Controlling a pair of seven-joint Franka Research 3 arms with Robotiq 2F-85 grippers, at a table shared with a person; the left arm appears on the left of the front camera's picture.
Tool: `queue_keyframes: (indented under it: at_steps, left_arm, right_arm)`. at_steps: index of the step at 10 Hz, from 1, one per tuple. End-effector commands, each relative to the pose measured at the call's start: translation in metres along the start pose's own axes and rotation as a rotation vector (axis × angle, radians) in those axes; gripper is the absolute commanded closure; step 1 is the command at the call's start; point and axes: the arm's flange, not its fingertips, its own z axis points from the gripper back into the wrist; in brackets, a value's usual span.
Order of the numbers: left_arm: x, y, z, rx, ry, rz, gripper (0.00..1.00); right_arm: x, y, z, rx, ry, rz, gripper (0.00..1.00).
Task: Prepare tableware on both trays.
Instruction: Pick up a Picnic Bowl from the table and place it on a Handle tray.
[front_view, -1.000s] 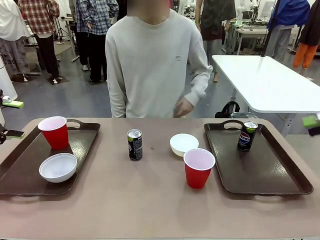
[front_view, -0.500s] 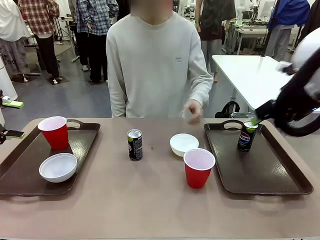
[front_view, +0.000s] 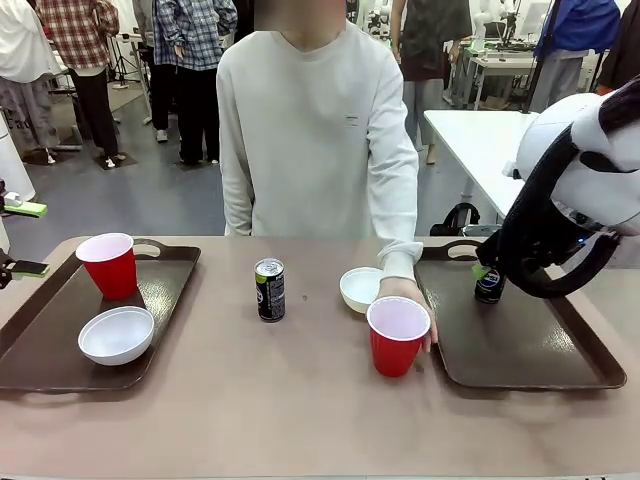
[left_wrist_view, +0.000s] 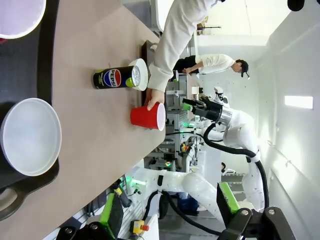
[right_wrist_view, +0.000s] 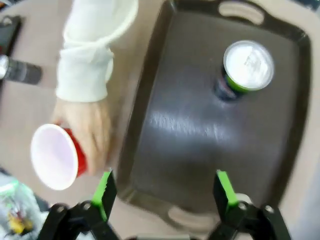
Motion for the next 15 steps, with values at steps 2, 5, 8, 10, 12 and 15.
queue_keyframes:
  at_steps: [2, 5, 8, 10, 12, 15]
  left_arm:
    - [-0.001, 0.001, 0.002, -0.003, 0.007, -0.017, 0.0]
    - [-0.001, 0.001, 0.002, -0.003, 0.007, -0.017, 0.0]
    - [-0.001, 0.001, 0.002, -0.003, 0.007, -0.017, 0.0]
    - [-0.001, 0.001, 0.002, -0.003, 0.007, -0.017, 0.0]
    - [-0.001, 0.001, 0.002, -0.003, 0.007, -0.017, 0.0]
    - [-0.001, 0.001, 0.002, -0.003, 0.007, -0.017, 0.0]
  right_arm:
    - [-0.175, -0.07, 0.092, -0.024, -0.006, 0.004, 0.0]
    - [-0.185, -0.088, 0.093, 0.097, -0.007, 0.004, 0.0]
    - [-0.146, -0.105, 0.16, 0.094, -0.025, -0.015, 0.0]
    - [-0.146, -0.105, 0.16, 0.094, -0.025, -0.015, 0.0]
    - [-0.146, -0.105, 0.16, 0.094, -0.025, -0.015, 0.0]
    - [-0.146, -0.105, 0.16, 0.094, -0.025, -0.015, 0.0]
